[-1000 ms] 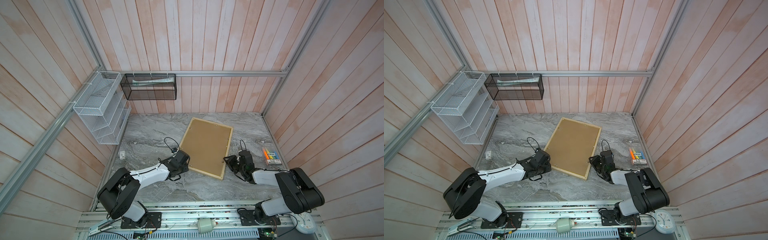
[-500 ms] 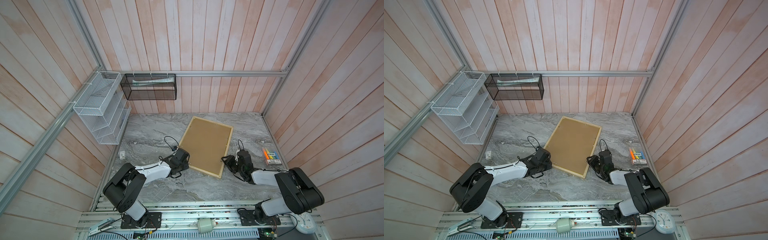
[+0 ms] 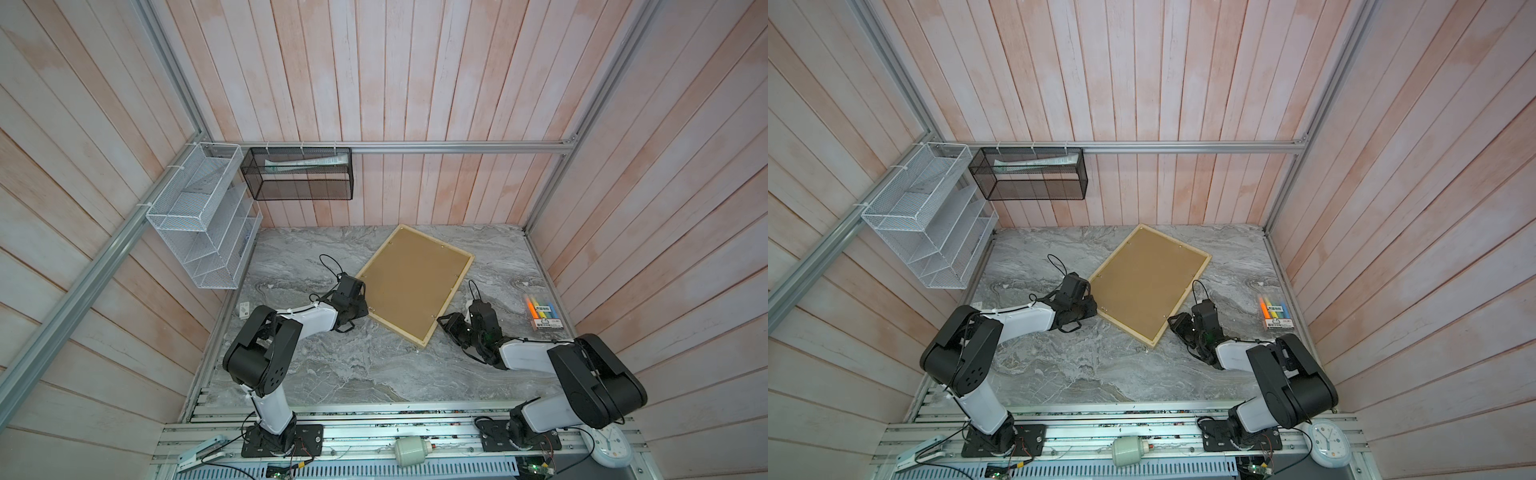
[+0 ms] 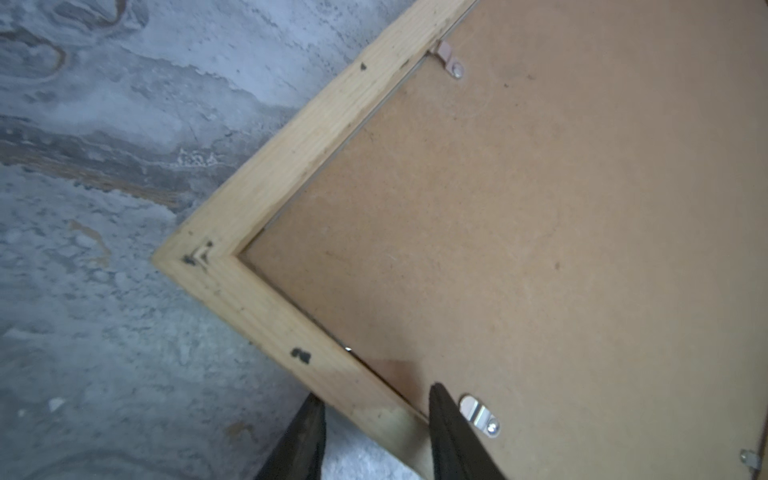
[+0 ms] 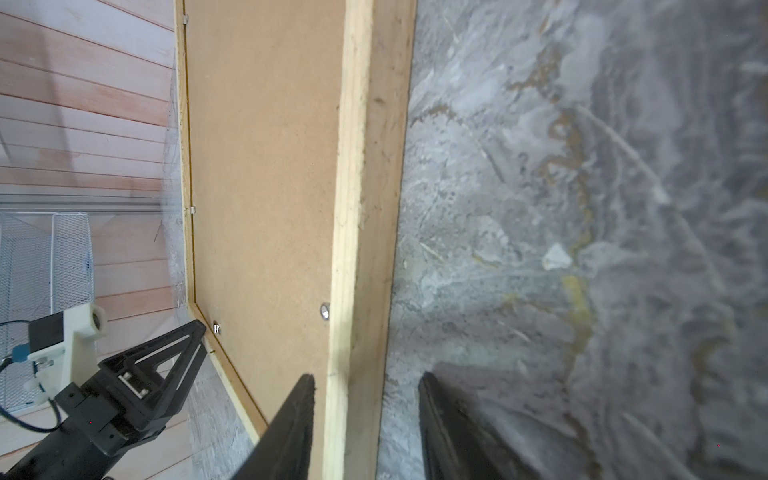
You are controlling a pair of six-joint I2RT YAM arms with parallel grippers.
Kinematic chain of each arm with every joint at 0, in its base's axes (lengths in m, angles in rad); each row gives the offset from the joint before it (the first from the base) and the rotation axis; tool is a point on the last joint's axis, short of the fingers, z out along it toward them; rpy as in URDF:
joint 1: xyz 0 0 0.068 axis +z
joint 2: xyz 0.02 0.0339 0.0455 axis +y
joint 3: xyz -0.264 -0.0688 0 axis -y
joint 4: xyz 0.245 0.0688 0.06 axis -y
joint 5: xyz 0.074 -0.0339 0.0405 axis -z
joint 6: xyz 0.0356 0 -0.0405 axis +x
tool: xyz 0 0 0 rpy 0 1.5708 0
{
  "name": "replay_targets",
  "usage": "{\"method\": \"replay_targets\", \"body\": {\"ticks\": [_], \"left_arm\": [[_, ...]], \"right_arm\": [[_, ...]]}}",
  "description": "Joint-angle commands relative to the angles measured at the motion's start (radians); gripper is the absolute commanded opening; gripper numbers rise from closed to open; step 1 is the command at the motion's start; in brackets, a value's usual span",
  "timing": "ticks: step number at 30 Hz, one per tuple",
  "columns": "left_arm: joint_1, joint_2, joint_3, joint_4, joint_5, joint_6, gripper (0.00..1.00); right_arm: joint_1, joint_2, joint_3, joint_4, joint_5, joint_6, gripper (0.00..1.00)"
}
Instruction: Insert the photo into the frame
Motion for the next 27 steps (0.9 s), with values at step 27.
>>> {"method": "replay_targets", "body": {"ticks": [27], "left_arm": [[-0.103, 0.114, 0.167, -0.128, 0.035, 0.045, 0.43]], "right_arm": [[0.014, 0.002, 0.132, -0.100, -0.032, -0.159, 0.43]]}}
